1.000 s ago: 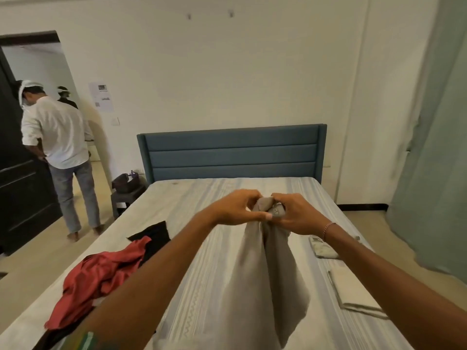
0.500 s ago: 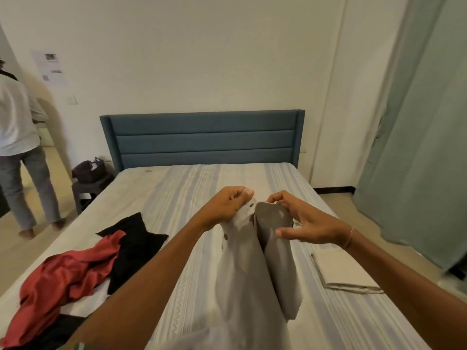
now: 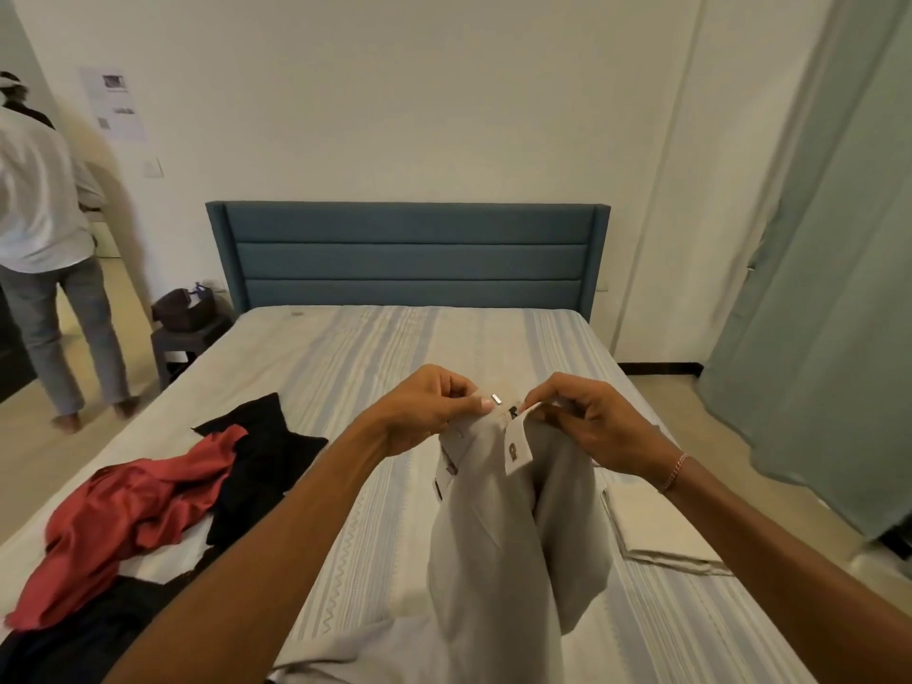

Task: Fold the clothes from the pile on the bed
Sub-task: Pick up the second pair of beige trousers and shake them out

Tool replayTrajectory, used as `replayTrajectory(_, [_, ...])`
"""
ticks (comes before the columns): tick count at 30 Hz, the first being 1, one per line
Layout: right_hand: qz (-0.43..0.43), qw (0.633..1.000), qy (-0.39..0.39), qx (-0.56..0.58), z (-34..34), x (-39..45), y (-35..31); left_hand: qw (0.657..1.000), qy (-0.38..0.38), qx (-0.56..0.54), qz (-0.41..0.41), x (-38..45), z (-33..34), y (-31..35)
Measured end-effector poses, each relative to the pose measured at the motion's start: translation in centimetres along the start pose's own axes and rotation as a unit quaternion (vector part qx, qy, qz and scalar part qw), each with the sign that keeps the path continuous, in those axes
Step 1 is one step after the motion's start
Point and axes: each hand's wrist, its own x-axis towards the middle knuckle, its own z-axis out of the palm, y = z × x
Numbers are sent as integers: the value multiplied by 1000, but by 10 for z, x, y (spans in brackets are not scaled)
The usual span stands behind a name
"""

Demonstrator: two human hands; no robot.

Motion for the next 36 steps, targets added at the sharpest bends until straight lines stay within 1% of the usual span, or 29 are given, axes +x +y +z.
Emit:
replayTrajectory(2, [-19, 1000, -20, -16, -2, -1, -1, 999, 20, 34, 18, 3, 13, 8])
replayTrajectory(4, [-36, 998, -33, -33, -5, -2, -2, 995, 22, 90, 42, 8, 26, 20])
replayTrajectory(7, [-37, 998, -13, -49, -12, -2, 1, 983, 22, 169, 76, 11, 39, 37])
replayTrajectory(9, [-40, 998, 2, -49, -19, -6, 5, 973, 8, 210, 95, 12, 45, 46])
replayTrajectory(13, [-37, 998, -9, -47, -27, -10, 14, 942, -33, 304, 137, 14, 56, 56])
replayTrajectory(17, [-36, 998, -26, -48, -37, -12, 27, 907, -62, 387, 153, 15, 68, 65])
replayTrajectory(22, [-22, 998, -52, -28, -49, -16, 38, 891, -78, 418, 159, 14, 75, 72])
replayTrajectory(24, [-16, 998, -51, -17, -52, -17, 44, 886, -84, 428, 157, 15, 77, 73])
replayTrajectory(29, [-12, 999, -45, 10, -56, -17, 53, 889, -80, 426, 146, 18, 78, 72])
replayTrajectory(31, [-14, 999, -37, 16, -55, -17, 56, 897, -68, 417, 129, 21, 82, 70])
replayTrajectory(33, [-21, 1000, -19, 11, -53, -16, 58, 906, -51, 410, 95, 26, 84, 67])
replayTrajectory(36, [-27, 1000, 3, -8, -48, -16, 62, 917, -56, 393, 42, 35, 83, 60])
